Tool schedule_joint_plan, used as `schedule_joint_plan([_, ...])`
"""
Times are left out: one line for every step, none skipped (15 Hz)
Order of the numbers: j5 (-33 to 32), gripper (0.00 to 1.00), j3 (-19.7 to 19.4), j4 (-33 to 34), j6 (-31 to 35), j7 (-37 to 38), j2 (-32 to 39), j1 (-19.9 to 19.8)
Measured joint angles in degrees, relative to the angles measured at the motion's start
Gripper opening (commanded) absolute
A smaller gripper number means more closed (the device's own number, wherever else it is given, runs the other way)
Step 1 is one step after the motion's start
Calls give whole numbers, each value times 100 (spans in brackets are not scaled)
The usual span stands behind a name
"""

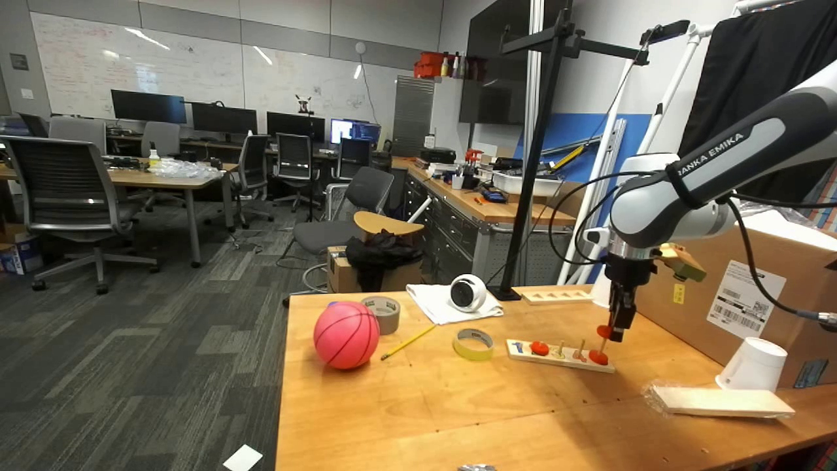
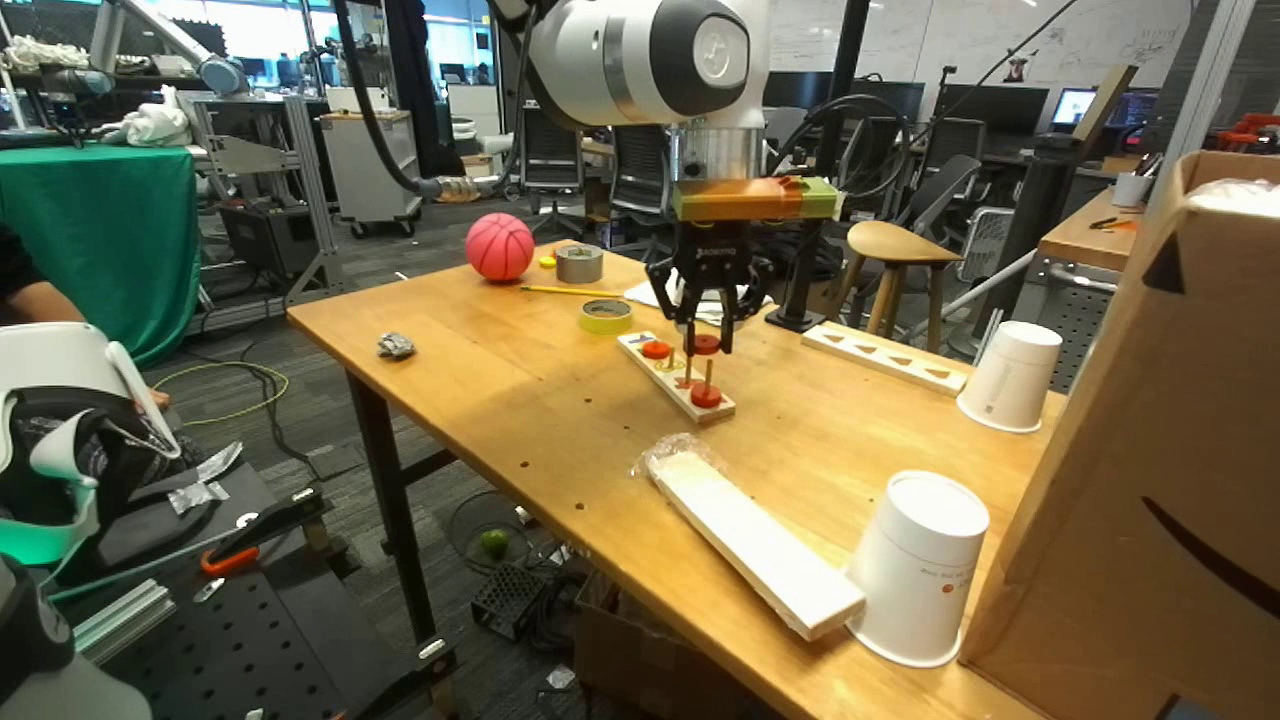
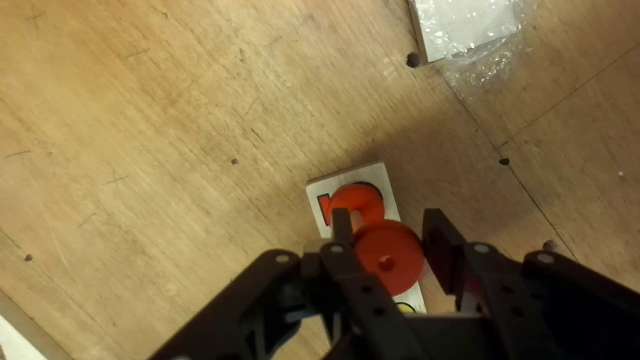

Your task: Move one right block to the first right position, then the left block, then the remaining block to the first right position

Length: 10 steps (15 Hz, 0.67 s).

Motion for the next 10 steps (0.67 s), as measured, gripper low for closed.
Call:
schedule_joint_plan([0,25,2,-19,0,0,0,9])
schedule_joint_plan([0,25,6,-37,0,0,0,14])
schedule_joint_plan([0,25,9,-50,1,0,0,16])
schedule_joint_plan([0,25,9,-57,1,0,0,18])
schedule_joint_plan([0,25,9,-60,8,0,0,20])
schedule_joint_plan([-3,25,9,-61,21,0,0,21])
schedule_joint_plan([-5,25,9,-61,33,0,0,22])
schedule_joint_plan([-5,25,9,-61,46,0,0,24])
schedule_joint_plan([-6,25,9,-61,57,0,0,26])
schedule_joint_plan([-6,25,9,-61,67,0,3,30])
